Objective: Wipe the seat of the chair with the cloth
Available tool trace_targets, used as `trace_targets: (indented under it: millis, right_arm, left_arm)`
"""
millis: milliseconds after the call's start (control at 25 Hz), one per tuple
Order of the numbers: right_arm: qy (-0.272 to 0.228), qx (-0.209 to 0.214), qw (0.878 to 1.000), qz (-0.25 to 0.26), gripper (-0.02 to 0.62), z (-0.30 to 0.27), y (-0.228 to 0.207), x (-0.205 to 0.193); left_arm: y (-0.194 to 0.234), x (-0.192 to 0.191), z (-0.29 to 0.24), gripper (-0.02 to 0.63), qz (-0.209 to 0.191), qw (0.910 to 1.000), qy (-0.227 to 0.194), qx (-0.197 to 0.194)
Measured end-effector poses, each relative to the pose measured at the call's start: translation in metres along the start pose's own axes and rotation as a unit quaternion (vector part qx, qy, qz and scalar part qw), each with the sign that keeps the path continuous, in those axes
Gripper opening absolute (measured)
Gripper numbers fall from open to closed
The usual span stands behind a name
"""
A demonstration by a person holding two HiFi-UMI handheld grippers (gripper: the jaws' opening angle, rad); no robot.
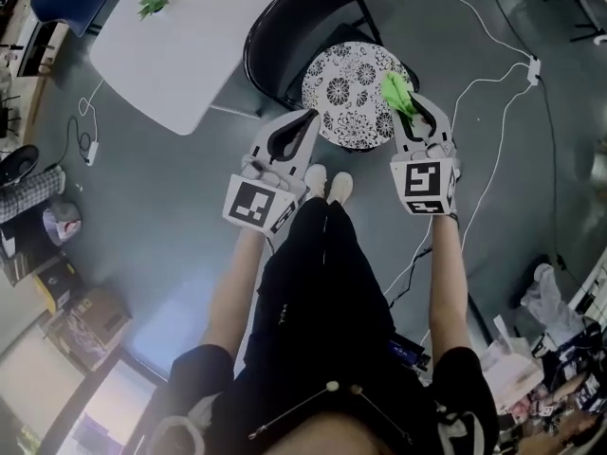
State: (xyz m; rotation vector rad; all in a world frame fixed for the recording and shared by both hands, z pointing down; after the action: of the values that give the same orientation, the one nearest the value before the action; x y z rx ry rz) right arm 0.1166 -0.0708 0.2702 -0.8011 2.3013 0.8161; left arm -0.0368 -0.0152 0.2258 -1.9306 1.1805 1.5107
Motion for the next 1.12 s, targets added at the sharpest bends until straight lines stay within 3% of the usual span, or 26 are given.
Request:
trace_targets:
  millis: [240,520,920,1120]
  right_arm:
    - [0.061,0.005,0.995,0.081,0.094,-0.115,0.019,-0.040]
    - [0.131,0.038,0.977,0.166,0.094,-0.230,0.064,-0.081]
    - [0.186,0.095,0.959,0.191,0.091,-0.334,0.115,-0.142]
    - [0.193,0.108,0.955,0.198,0.091,-0.362,0.124,-0.147]
  left_arm:
    - [0.036,-0.076,-0.059,0.006,0.019,0.9983,0.055,0.001]
    - [0.072,-0.155,-0.084,0.006,0.048,0.9921,0.116,0.004]
    - [0.086,-0.223,-0.077,0.006,0.066,0.9832,0.169,0.018]
    - [0.099,-0.239,-0.069,0.006,0.080,0.9793,0.183,0.032]
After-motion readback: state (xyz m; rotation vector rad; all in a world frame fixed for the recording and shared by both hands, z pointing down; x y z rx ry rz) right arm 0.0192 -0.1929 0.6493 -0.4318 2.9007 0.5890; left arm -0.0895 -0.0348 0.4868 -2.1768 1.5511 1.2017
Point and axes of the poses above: the fingertips, and each gripper's own axes: z backward along the fingers, y to its left, x out of its top, the point moved 2 cm from there along z, backward along the fingers, and after that the axes turned 12 degrees about y, right-handed, at the moved point
